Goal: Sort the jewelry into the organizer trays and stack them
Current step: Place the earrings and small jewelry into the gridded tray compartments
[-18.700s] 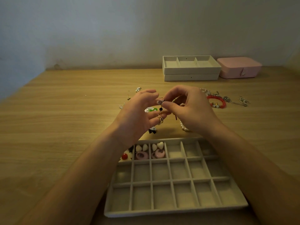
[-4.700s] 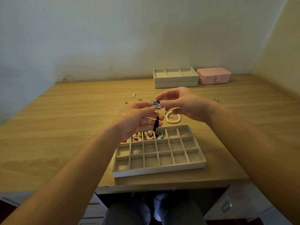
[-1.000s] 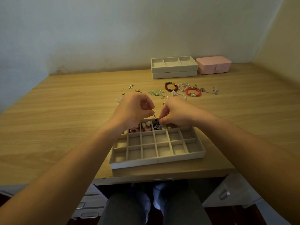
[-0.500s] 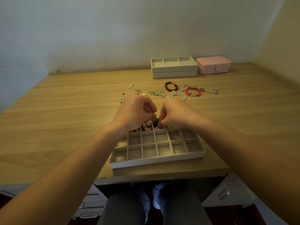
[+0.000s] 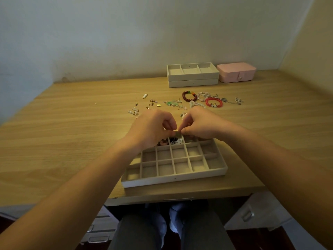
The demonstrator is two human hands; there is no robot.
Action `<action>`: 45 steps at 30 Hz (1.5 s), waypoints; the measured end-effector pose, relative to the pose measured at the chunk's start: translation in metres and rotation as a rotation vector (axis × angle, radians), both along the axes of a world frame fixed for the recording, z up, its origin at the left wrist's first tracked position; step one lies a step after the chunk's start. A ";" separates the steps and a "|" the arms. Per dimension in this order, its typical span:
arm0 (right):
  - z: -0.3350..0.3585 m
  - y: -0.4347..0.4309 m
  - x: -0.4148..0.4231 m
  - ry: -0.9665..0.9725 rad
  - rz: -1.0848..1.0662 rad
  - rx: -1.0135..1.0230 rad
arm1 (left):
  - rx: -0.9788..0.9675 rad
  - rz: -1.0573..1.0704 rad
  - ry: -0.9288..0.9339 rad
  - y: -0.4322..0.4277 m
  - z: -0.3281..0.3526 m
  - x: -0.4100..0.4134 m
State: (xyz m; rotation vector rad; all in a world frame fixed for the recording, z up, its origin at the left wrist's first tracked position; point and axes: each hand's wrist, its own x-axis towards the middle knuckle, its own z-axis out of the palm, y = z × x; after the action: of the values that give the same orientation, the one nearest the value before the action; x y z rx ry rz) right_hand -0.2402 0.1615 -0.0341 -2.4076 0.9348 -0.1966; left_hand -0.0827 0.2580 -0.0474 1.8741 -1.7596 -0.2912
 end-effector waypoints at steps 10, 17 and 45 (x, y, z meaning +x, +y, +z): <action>0.000 0.003 -0.005 -0.075 0.030 0.099 | -0.065 0.137 0.033 0.000 -0.009 -0.011; 0.001 0.006 -0.009 -0.087 0.063 0.097 | -0.110 0.194 0.052 0.003 -0.010 -0.008; -0.007 -0.003 0.002 -0.021 -0.035 -0.193 | -0.004 0.229 -0.023 0.017 -0.016 0.026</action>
State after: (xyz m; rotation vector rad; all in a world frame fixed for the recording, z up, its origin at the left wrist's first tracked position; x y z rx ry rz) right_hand -0.2386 0.1586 -0.0408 -2.5604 0.9890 -0.3385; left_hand -0.0571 0.2749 -0.0633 2.0599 -1.5397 -0.1797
